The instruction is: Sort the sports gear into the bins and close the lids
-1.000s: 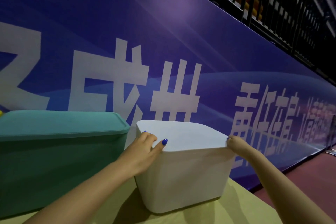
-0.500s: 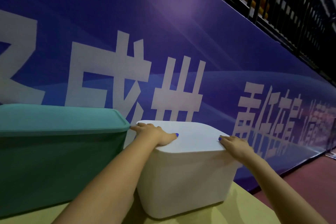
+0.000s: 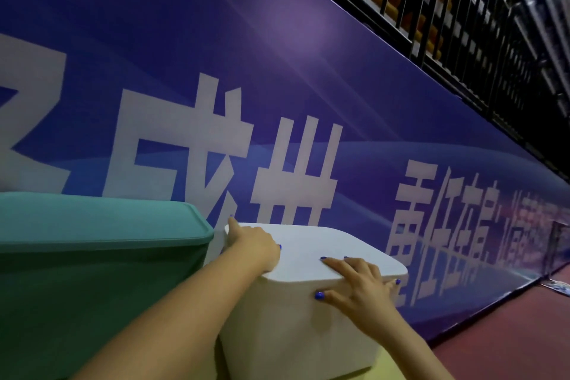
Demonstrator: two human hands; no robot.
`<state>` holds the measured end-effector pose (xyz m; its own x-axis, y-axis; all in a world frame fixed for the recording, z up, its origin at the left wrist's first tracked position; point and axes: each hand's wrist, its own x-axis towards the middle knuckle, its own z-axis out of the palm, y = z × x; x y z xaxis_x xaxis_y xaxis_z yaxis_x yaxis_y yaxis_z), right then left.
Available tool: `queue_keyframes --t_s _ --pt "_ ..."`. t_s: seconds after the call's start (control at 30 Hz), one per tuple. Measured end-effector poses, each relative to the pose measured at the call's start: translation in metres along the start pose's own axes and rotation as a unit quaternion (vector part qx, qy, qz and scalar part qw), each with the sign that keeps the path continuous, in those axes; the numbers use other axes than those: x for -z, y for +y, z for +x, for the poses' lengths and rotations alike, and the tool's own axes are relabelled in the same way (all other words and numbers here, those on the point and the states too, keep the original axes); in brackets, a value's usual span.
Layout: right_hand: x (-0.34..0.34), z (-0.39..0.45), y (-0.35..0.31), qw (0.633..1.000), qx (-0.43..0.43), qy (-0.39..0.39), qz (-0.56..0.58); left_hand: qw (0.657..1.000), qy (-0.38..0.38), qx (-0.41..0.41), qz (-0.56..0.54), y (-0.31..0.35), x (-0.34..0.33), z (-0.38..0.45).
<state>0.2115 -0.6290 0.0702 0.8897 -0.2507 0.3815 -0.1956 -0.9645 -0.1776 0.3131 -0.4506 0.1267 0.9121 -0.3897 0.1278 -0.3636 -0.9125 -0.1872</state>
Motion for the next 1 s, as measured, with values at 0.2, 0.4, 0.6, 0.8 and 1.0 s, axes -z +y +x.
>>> queue_keyframes --t_s 0.2,0.4,0.6,0.8,1.0 --pt "-0.025 0.038 -0.023 0.997 0.005 0.026 0.070 0.998 0.035 0.048 0.021 -0.063 0.005 0.004" --pt "-0.050 0.095 -0.045 0.992 0.014 0.037 0.118 0.979 -0.086 0.170 -0.077 -0.162 -0.031 0.007" --pt "-0.060 0.114 -0.049 0.992 0.020 0.042 0.115 0.970 -0.052 0.190 -0.146 -0.162 -0.034 0.005" --pt "-0.044 0.099 -0.066 0.999 -0.003 -0.026 -0.021 0.977 0.183 0.050 -0.096 -0.152 -0.044 -0.031" --pt "-0.064 0.030 -0.148 0.994 -0.052 -0.003 0.095 0.947 0.277 -0.087 -0.134 -0.162 -0.086 -0.128"
